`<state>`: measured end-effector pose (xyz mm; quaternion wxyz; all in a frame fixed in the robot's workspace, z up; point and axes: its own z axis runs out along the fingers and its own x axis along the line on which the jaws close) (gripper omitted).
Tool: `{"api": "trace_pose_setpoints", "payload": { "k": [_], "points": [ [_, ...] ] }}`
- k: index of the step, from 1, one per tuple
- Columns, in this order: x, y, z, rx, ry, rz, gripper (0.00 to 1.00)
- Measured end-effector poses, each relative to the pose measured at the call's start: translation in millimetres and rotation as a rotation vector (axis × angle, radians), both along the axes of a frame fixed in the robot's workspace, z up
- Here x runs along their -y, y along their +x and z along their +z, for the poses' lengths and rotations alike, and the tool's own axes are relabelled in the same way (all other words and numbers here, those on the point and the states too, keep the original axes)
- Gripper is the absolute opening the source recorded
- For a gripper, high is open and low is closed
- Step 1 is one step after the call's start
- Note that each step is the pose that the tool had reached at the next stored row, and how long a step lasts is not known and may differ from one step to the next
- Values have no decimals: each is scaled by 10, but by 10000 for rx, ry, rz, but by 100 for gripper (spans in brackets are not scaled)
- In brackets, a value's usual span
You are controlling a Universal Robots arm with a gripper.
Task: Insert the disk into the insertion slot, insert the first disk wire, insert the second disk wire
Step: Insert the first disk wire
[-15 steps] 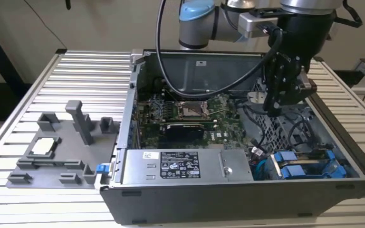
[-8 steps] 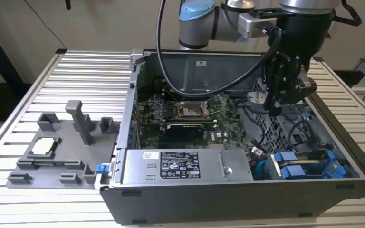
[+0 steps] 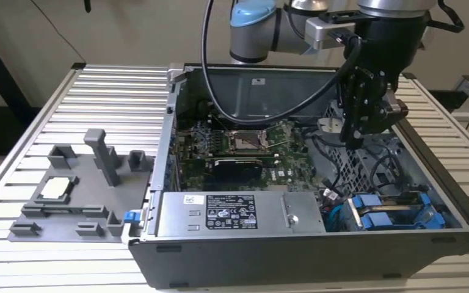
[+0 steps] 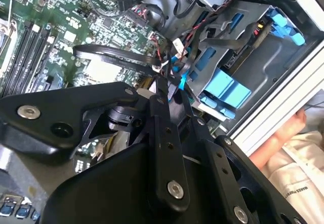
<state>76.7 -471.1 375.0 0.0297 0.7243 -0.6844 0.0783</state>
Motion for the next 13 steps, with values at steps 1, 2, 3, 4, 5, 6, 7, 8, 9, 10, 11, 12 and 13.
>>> {"api": "trace_pose_setpoints", "payload": {
  "k": [1, 2, 3, 4, 5, 6, 7, 8, 9, 10, 11, 12, 13],
  "points": [
    [0, 0, 0, 0, -2, 0, 27],
    [0, 0, 0, 0, -3, 0, 27],
    [0, 0, 0, 0, -4, 0, 25],
    [0, 0, 0, 0, -4, 0, 25],
    [0, 0, 0, 0, -5, 1, 18],
    [0, 0, 0, 0, -7, 0, 18],
    [0, 0, 0, 0, -7, 1, 18],
    [0, 0, 0, 0, -9, 1, 18],
    [0, 0, 0, 0, -10, 0, 18],
    [0, 0, 0, -1, -11, 0, 18],
    [0, 0, 0, 0, -13, 0, 18],
    [0, 0, 0, 0, -13, 1, 18],
    [0, 0, 0, 0, -13, 0, 18]
  ]
}}
